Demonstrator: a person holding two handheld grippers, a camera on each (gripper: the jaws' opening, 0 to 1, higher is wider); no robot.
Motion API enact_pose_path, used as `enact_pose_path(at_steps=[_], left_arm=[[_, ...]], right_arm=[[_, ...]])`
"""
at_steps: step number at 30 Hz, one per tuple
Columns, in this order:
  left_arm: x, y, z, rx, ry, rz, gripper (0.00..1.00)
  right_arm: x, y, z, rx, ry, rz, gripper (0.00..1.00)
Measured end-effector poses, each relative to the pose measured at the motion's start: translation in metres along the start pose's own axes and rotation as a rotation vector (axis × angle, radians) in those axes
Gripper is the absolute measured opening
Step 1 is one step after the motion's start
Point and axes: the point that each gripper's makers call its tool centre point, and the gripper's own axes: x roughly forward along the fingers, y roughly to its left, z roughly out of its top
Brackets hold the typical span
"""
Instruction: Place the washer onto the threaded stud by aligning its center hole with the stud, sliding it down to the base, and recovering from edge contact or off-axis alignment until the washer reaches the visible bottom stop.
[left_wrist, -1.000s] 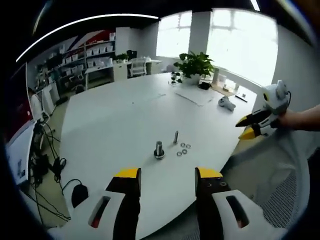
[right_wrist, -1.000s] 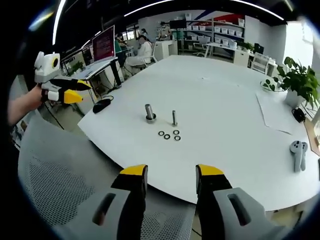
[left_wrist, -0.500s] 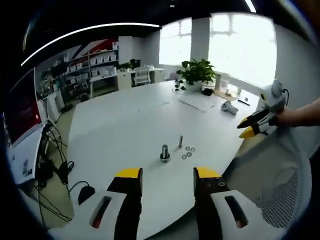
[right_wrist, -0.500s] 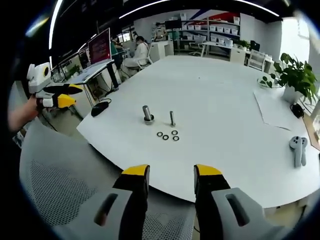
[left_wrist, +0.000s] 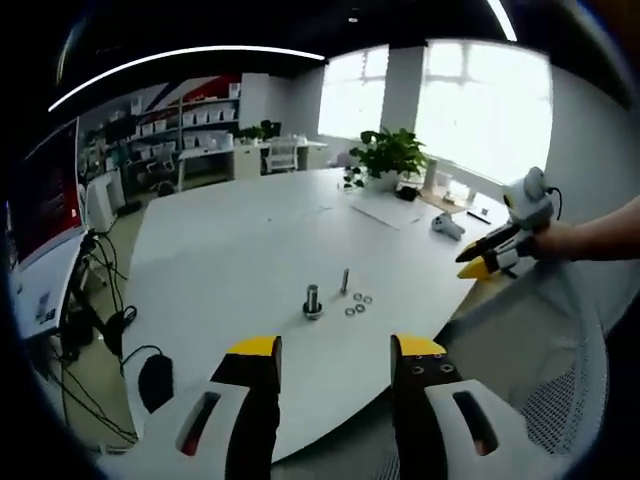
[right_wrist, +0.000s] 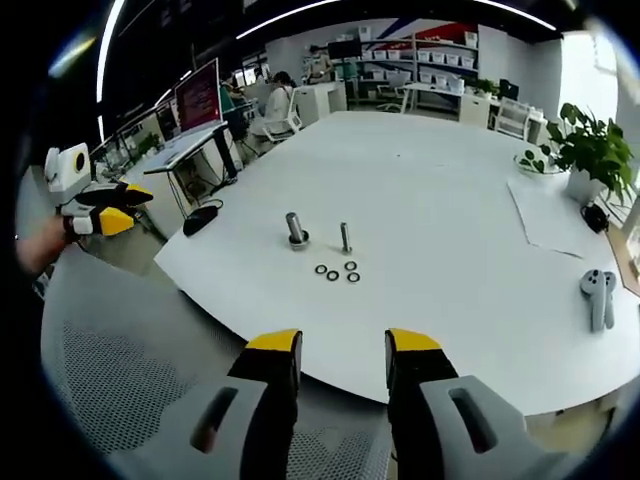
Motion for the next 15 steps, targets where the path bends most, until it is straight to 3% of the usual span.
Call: enact_pose_path(at_steps=[9, 15], left_arm=[[-0.005, 0.012, 0.004, 0.007, -0.049, 0.07, 0.42], [-0.006, 0.008, 0.0, 0.002, -0.041, 0.066, 0.42]], right_arm=[[0.001, -0.001, -0.002, -0.002, 0.01, -0.003, 0.36], [0.004, -0.001, -0.007, -0.001, 0.023, 0.0, 0.37]])
